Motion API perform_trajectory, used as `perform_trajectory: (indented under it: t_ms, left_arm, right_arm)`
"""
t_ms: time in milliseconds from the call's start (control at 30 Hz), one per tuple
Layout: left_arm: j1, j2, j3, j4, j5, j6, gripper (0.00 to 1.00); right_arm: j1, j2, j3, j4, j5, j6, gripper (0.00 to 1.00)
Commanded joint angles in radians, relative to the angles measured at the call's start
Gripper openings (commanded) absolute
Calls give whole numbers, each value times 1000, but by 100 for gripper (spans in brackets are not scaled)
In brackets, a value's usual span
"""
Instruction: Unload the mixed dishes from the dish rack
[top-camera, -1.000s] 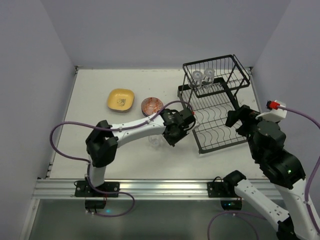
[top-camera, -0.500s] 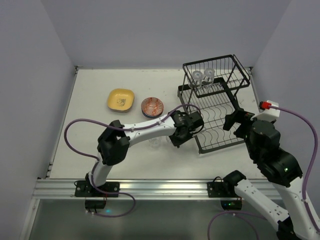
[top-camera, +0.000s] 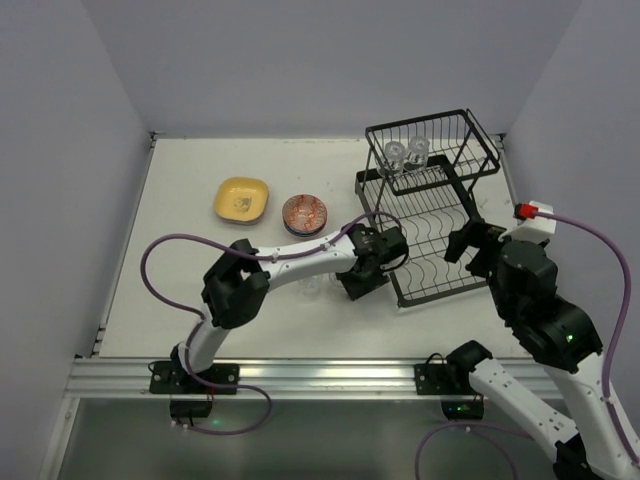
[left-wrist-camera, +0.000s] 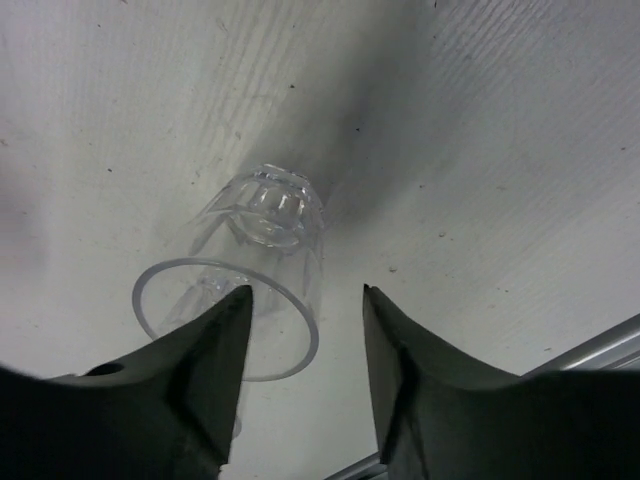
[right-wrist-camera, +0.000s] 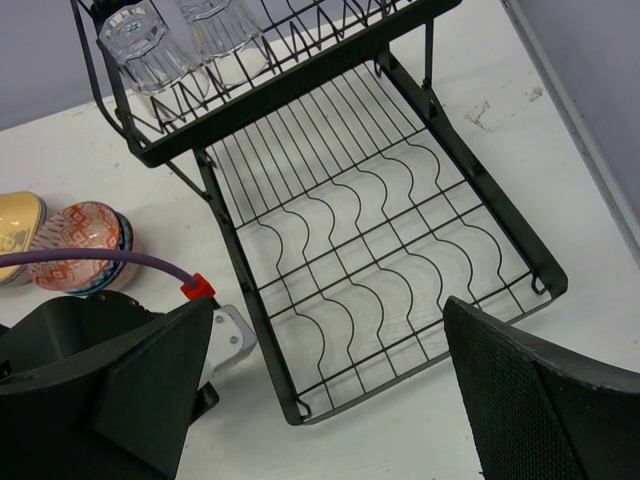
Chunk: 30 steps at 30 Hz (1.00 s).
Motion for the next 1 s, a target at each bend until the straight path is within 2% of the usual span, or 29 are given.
perform_trajectory:
  t_ms: [0, 33, 200, 233, 300, 333, 400, 433, 467, 533, 633, 667, 733, 767, 867, 967]
  left_arm:
    - [2, -36, 54, -33, -38, 6, 57]
    - [0, -56, 60, -35, -54, 0, 67]
    - [0, -150, 105, 2, -124, -35, 87]
    - [3, -211, 91, 58, -139, -38, 99]
    - [28, -321, 71, 120, -144, -53, 100]
    - [46, -364, 21, 210, -138, -64, 100]
    - [153, -500, -50, 305, -101, -131, 100]
    - [222, -533, -82, 359, -72, -171, 100]
    - [370, -559, -120, 362, -59, -263, 100]
    - [539, -641, -166, 376, -99, -322, 100]
    - [682, -783, -283, 384, -234, -405, 100]
    - [713, -822, -341, 381, -255, -438, 100]
    - [791, -930, -410, 391, -340, -448, 100]
    - [808, -996, -482, 402, -390, -428, 100]
    - [845, -1064, -567, 419, -414, -352, 100]
    - [845, -1147, -685, 456, -351, -314, 100]
  right_arm:
    - [-2, 2, -7, 13, -10, -14, 99]
    - [-2, 6, -7, 14, -9, -14, 99]
    - [-8, 70, 31, 21, 30, 11, 99]
    - [-25, 82, 43, 39, 19, 6, 99]
    - [-62, 125, 86, 74, -66, -21, 99]
    - [-138, 143, 103, 111, -123, -31, 99]
    - [-238, 186, 157, 151, -281, -54, 99]
    - [-301, 247, 175, 187, -402, -57, 99]
    - [-309, 287, 203, 197, -433, -52, 99]
    - [-309, 428, 307, 188, -493, -51, 99]
    - [-316, 574, 473, 130, -489, -51, 99]
    - [-320, 675, 567, 105, -472, -54, 99]
    - [-329, 774, 663, 26, -452, -75, 99]
    - [-332, 873, 763, -5, -408, -75, 99]
    - [-344, 1039, 920, -110, -394, -86, 97]
    - [-346, 1127, 979, -128, -403, -109, 94]
